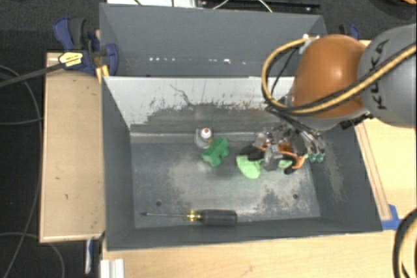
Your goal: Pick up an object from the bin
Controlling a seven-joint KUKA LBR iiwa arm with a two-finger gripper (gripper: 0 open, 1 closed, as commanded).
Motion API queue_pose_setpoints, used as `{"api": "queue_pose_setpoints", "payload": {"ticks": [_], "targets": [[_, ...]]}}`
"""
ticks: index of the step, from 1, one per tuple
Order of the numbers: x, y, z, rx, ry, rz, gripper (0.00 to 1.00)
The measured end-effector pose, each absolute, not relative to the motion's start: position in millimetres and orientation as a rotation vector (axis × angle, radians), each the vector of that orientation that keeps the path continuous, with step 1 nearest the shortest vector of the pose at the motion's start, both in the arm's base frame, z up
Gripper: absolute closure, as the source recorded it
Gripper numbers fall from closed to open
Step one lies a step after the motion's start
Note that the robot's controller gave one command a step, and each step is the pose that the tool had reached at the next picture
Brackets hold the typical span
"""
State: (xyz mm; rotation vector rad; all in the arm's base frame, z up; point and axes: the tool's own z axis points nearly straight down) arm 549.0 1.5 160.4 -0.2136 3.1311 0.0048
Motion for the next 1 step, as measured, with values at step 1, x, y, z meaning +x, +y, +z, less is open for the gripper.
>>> {"api": "queue_pose_setpoints", "payload": {"ticks": [1], "targets": [[549.7, 1.5, 177.3, -0.212, 3.128, 0.005, 1.0]]}}
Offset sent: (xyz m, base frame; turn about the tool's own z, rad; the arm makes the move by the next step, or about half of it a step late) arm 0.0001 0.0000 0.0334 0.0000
